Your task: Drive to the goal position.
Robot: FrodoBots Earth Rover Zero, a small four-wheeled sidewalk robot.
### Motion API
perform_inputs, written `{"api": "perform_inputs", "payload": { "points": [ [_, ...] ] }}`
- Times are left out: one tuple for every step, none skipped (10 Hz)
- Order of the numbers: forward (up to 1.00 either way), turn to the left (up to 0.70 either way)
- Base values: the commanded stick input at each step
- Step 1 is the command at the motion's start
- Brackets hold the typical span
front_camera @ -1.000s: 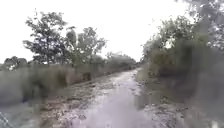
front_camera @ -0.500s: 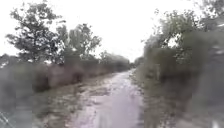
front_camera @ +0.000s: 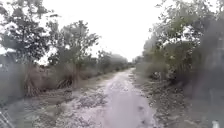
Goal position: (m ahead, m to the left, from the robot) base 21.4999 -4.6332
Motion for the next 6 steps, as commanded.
{"api": "perform_inputs", "payload": {
  "points": [
    [1.00, 0.00],
    [1.00, 0.00],
    [1.00, 0.00],
    [1.00, 0.00],
    [1.00, 0.00],
    [1.00, 0.00]
  ]
}}
